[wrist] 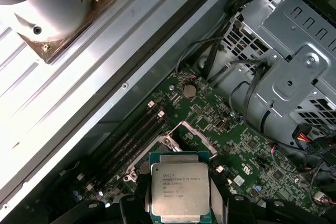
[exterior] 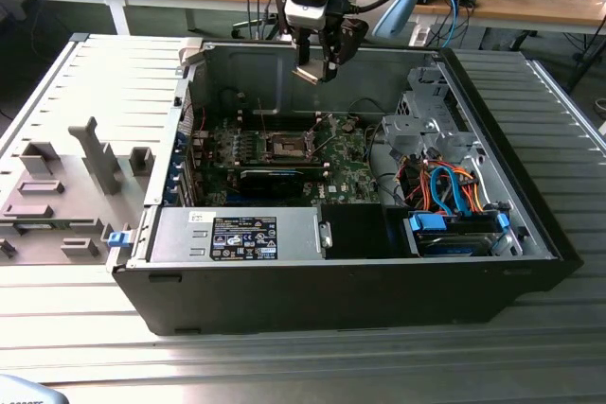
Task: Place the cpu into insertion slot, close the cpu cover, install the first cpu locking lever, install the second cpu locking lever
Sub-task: 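Place the cpu into insertion slot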
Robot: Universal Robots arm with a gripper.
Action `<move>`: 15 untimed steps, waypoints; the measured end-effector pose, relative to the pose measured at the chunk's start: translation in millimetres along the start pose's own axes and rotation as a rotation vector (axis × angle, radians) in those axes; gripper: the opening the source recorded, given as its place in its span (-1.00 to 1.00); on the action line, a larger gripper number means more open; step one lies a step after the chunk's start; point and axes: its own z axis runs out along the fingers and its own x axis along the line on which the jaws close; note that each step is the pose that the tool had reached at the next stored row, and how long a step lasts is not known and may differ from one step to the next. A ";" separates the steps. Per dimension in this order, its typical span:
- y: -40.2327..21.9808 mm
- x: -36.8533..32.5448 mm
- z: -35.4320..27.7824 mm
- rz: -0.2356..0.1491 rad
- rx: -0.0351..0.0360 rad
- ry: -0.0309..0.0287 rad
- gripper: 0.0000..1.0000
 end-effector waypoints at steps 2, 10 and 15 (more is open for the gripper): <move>0.0 0.0 0.0 0.001 -0.0001 -0.0002 0.08; 0.0 0.0 0.0 0.006 -0.0001 -0.0006 0.08; 0.0 0.0 0.1 0.009 -0.0002 -0.0008 0.08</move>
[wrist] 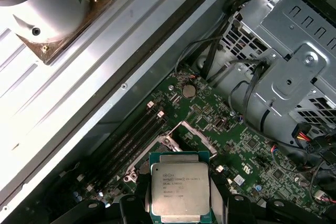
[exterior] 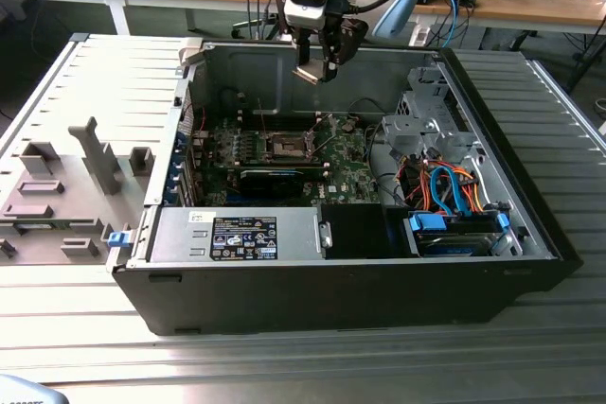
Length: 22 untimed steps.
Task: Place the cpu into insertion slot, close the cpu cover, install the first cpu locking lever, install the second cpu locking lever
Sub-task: 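Place the cpu into insertion slot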
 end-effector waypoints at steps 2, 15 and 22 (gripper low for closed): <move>0.0 0.0 0.0 0.001 0.0000 -0.0001 0.08; 0.0 0.0 0.1 0.007 -0.0001 -0.0006 0.08; 0.0 0.0 0.1 0.013 -0.0002 -0.0011 0.08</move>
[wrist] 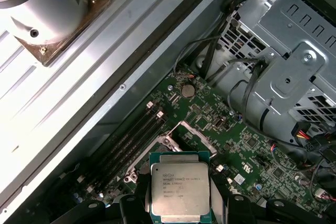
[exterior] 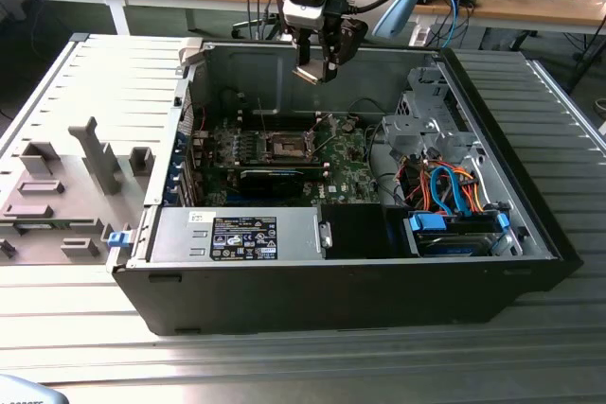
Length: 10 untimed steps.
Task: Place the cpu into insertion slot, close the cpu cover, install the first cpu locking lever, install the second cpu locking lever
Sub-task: 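Place the cpu into insertion slot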
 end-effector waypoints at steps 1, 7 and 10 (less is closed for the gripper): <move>0.0 0.0 0.0 0.000 0.0000 0.0000 0.08; 0.0 0.0 0.0 0.003 0.0000 -0.0003 0.08; 0.0 0.0 0.0 0.005 -0.0001 -0.0004 0.08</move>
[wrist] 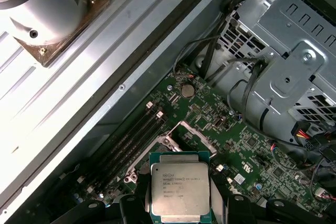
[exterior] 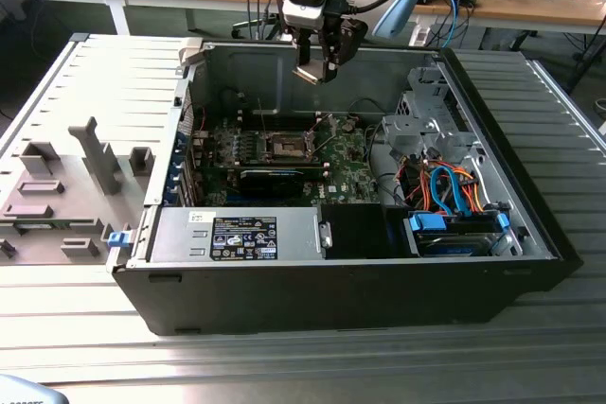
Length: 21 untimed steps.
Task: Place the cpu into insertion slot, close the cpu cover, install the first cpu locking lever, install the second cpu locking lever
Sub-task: 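Place the cpu into insertion slot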
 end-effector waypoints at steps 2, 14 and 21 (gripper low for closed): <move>0.0 0.0 0.0 0.001 0.0000 -0.0001 0.08; 0.0 0.0 0.4 0.012 -0.0002 -0.0010 0.08; 0.0 0.0 0.4 0.018 -0.0003 -0.0014 0.08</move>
